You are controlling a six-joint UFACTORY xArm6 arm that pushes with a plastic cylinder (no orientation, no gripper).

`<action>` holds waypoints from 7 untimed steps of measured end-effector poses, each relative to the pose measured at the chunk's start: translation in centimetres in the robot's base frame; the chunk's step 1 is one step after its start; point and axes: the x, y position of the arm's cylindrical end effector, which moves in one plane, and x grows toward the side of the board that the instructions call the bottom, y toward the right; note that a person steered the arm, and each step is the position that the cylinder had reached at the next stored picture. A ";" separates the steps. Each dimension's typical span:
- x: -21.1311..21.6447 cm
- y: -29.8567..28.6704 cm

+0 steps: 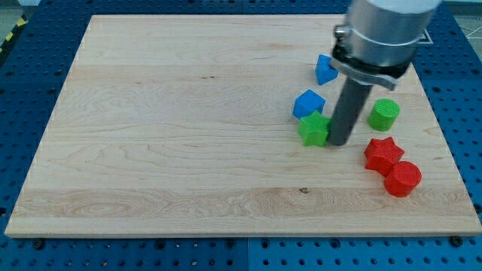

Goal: Slide the green circle towards the green star

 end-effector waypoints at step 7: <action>-2.2 12.3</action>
